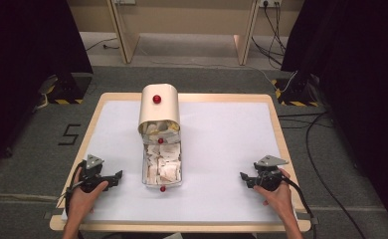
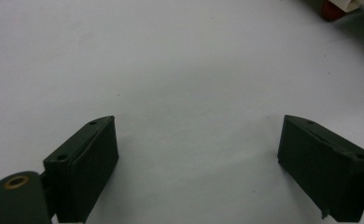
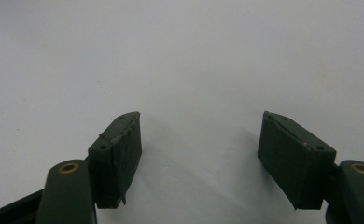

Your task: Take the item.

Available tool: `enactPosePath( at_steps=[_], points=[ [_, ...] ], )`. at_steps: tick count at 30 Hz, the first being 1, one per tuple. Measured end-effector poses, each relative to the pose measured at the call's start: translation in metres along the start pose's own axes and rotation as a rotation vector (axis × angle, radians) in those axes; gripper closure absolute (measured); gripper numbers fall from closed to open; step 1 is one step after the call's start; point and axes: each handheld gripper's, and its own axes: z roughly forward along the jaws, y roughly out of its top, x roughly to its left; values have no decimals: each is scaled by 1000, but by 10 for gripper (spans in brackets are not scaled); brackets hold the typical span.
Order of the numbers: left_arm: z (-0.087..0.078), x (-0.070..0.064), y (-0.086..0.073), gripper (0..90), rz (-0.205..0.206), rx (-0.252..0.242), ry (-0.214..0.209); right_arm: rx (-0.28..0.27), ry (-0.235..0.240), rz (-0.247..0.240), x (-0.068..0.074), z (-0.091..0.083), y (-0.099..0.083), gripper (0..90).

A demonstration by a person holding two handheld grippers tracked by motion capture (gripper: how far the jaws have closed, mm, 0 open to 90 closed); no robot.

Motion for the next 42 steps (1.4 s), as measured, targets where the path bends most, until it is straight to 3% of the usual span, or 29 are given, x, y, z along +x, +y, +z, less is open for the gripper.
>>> enactPosePath(
  at_steps=[13,15,21,27,33,42],
  points=[
    [0,0,0,114,0,0,-1,2,-16,4,4,-2,2,303],
    [0,0,0,113,0,0,-1,-17,-17,12,6,-5,5,303],
    [0,0,0,113,0,0,-1,-88,-15,-32,22,-14,20,307],
    [0,0,0,113,0,0,-1,-134,31,-54,45,-21,34,322],
    [0,0,0,113,0,0,-1,-182,108,-80,71,-27,47,344],
    [0,0,0,113,0,0,-1,-198,196,-144,105,-28,63,386]
  ],
)
